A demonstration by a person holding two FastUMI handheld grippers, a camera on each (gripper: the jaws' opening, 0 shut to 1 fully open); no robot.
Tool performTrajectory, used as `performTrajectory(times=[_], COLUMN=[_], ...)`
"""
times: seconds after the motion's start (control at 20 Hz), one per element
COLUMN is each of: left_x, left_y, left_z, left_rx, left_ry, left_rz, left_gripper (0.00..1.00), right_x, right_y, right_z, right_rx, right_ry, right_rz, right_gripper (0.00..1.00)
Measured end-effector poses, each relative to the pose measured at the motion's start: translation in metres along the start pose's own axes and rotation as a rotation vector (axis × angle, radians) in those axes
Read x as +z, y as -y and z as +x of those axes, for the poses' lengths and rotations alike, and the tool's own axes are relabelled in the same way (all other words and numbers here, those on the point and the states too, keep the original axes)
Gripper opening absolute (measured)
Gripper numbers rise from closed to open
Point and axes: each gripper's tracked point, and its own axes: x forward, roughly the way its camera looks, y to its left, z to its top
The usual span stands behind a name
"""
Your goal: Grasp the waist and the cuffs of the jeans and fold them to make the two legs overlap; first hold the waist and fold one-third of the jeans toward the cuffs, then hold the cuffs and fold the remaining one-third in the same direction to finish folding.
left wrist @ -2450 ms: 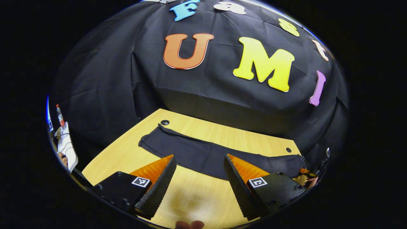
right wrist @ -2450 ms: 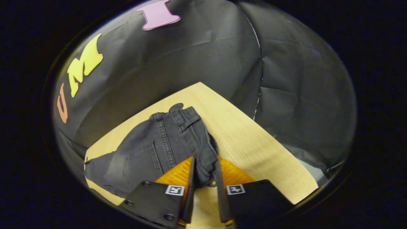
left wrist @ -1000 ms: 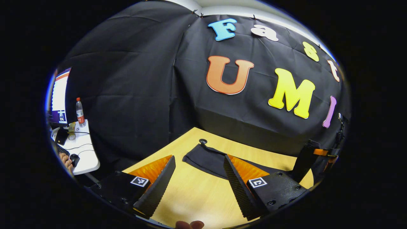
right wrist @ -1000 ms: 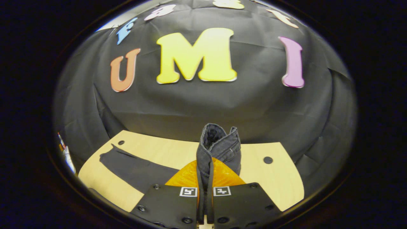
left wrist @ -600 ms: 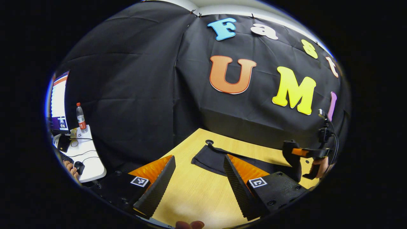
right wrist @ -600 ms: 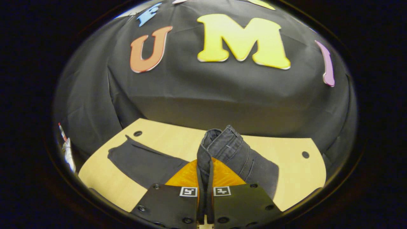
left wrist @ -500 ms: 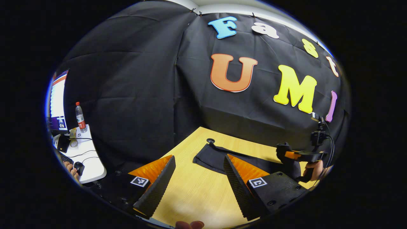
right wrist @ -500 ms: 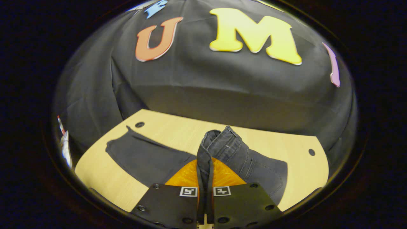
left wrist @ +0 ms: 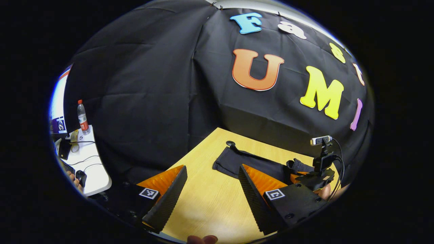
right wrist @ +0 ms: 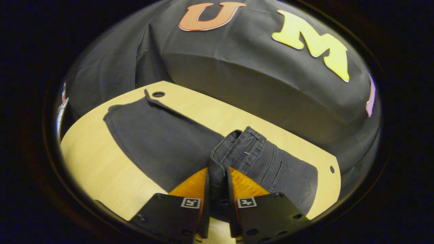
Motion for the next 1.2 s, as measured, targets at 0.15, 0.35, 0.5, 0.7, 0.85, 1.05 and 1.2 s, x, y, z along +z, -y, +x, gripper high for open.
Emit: performTrajectory(times=[0.15,0.35,0.5,0.7,0.85,1.05,1.2], left_x=[-0.005,-0.014,-0.027,-0.047,-0.075,-0.100,-0.094], left_y=[0.000,0.009,0.023,0.031,0.051,0.057,0.052], left_z=[0.011,0.036,0.066,0.122,0.159,0.199,0.222], left_rx=[-0.015,-0.069,-0.134,-0.165,-0.237,-0.235,-0.203], left_ry=[-0.014,-0.019,-0.055,-0.109,-0.220,-0.306,-0.314], left_rz=[-0.013,-0.049,-0.172,-0.282,-0.453,-0.683,-0.987], left_gripper=[0.98,0.98,0.98,0.98,0.98,0.98,0.97], right_x=[0.004,0.022,0.040,0.064,0.077,0.079,0.064], right_y=[-0.017,-0.013,-0.001,0.048,0.097,0.149,0.162], right_z=[-0.013,-0.057,-0.107,-0.181,-0.222,-0.249,-0.252], right_rx=[0.049,0.081,0.121,0.118,0.080,-0.005,-0.023], right_ry=[0.029,0.088,0.129,0.188,0.204,0.235,0.204], right_rz=[0.007,-0.004,0.015,0.061,0.155,0.227,0.252], right_gripper=[0.53,0.84,0.98,0.99,0.99,0.99,0.99])
